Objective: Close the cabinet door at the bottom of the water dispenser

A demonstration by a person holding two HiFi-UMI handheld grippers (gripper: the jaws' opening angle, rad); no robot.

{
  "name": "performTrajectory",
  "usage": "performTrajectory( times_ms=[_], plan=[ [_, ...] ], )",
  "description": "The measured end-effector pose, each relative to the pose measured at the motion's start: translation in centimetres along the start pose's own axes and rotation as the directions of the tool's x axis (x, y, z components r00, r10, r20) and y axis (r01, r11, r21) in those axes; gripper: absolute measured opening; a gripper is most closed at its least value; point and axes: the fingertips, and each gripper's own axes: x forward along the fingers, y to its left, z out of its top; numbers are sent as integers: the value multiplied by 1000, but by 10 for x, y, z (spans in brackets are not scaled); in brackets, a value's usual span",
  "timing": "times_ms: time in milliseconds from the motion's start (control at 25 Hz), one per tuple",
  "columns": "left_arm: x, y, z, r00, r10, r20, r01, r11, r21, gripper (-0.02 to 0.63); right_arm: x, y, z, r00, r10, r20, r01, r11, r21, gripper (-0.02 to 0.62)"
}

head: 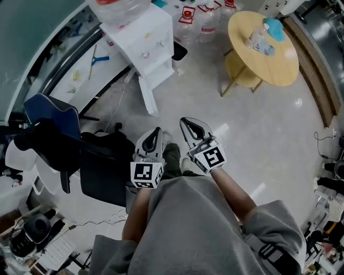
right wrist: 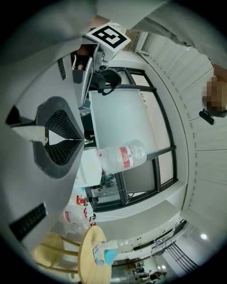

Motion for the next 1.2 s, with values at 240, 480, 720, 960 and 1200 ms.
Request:
performTrajectory(
  times_ms=[240,480,720,960,1200],
  plan=[
    [33,50,-4,999,5,-32,-6,999,-40,6,69,-7,-16,998,20,-51,-19,1000,18,12],
    [59,99,-23,998,32,-61,-38,995,-94,6,120,-7,-39,994,47,-102,-44,999,27,12],
    [88,142,-65,990,76,-123,-94,985,-148,6,157,-26,-84,985,46,-164,-36,997,65,12],
    [130,175,-121,975,112,-194,-145,976,-162,6,189,-57,-145,971,72,-228,-52,994,93,12],
    [166,198,-162,961,142,-236,-187,965,-182,6,212,-81,-187,955,148,-257,-115,984,137,12]
  ],
)
